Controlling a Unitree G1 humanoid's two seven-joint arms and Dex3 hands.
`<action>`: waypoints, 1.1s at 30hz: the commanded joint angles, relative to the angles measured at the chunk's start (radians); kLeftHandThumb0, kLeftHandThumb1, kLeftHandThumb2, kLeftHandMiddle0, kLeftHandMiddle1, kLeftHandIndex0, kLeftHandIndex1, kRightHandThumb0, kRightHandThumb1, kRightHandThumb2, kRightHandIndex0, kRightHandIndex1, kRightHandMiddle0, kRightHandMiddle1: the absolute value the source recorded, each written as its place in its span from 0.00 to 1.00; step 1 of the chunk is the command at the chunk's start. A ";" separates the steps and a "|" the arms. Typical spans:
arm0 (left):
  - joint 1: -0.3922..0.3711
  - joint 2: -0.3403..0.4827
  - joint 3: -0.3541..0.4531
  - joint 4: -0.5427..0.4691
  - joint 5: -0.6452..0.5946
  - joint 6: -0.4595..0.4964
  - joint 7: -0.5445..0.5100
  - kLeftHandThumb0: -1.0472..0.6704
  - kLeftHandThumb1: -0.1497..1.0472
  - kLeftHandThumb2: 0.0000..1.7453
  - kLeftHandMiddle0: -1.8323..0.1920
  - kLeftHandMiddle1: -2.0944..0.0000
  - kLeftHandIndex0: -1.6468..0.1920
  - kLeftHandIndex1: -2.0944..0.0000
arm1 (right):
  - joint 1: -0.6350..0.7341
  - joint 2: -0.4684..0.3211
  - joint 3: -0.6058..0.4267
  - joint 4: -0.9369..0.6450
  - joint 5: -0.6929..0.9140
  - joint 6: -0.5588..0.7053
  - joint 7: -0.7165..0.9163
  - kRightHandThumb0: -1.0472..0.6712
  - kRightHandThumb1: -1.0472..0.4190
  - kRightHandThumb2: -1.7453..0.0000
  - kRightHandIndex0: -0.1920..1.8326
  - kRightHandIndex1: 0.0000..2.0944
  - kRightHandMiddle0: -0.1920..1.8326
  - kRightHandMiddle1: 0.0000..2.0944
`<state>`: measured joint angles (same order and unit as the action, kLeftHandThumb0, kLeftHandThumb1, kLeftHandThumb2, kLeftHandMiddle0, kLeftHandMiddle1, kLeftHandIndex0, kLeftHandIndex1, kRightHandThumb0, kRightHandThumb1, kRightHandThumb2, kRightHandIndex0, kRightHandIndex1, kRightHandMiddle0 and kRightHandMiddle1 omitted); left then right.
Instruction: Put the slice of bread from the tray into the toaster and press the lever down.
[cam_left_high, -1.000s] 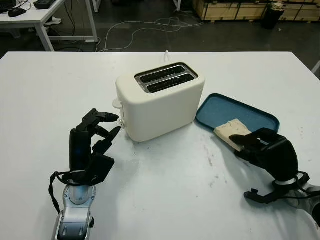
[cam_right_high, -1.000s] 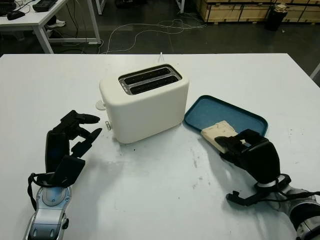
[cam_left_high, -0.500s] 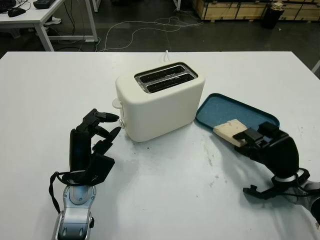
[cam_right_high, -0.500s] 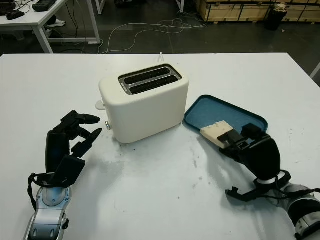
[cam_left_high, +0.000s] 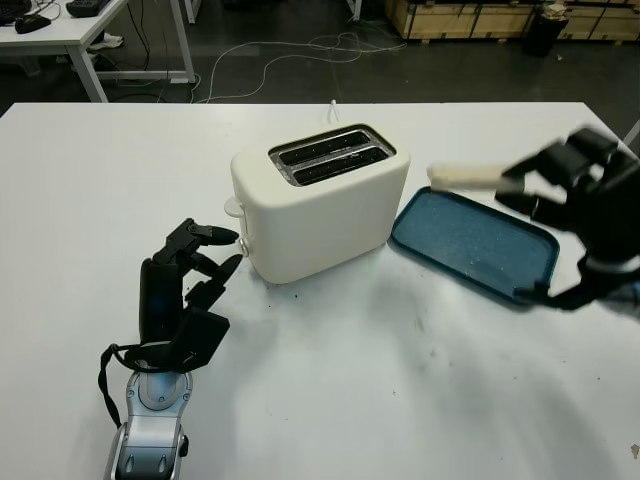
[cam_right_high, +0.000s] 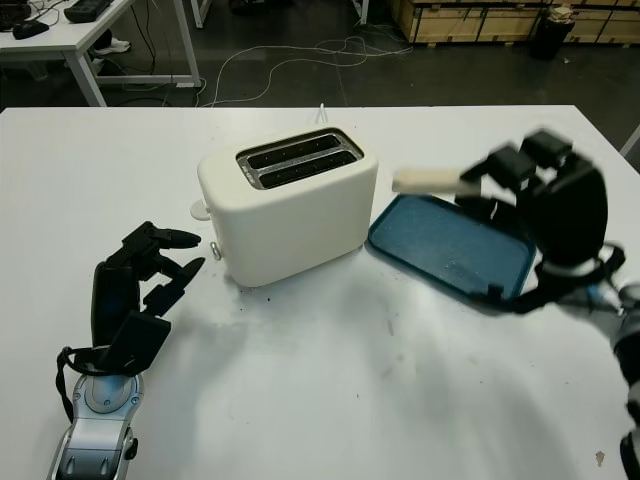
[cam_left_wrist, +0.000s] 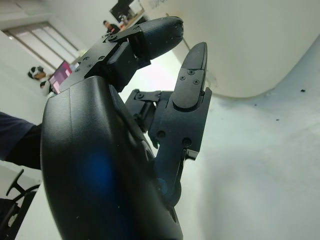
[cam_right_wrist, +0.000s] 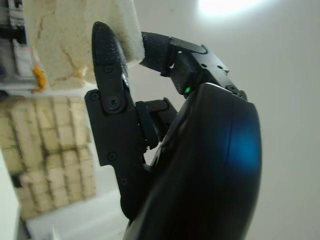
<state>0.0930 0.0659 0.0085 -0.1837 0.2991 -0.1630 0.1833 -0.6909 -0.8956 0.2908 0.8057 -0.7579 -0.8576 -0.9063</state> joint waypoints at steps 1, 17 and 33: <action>0.007 0.003 -0.004 -0.008 0.012 -0.010 0.005 0.47 0.89 0.08 0.58 0.23 0.57 0.51 | -0.067 0.019 -0.029 0.070 0.093 -0.057 0.124 0.32 0.09 0.90 0.48 0.83 0.46 0.69; 0.010 0.004 -0.001 -0.001 0.006 -0.022 0.007 0.47 0.89 0.08 0.58 0.23 0.57 0.52 | -0.575 0.166 -0.190 0.345 0.617 0.202 1.376 0.34 0.09 0.97 0.55 0.80 0.49 0.76; 0.014 -0.002 -0.003 0.007 -0.006 -0.035 0.008 0.48 0.89 0.08 0.58 0.24 0.57 0.52 | -0.827 0.305 -0.054 0.353 0.418 0.321 1.503 0.36 0.09 0.99 0.65 0.79 0.58 0.76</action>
<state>0.1022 0.0648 0.0084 -0.1820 0.2992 -0.1802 0.1915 -1.4858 -0.6002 0.2277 1.1624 -0.3308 -0.5430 0.6036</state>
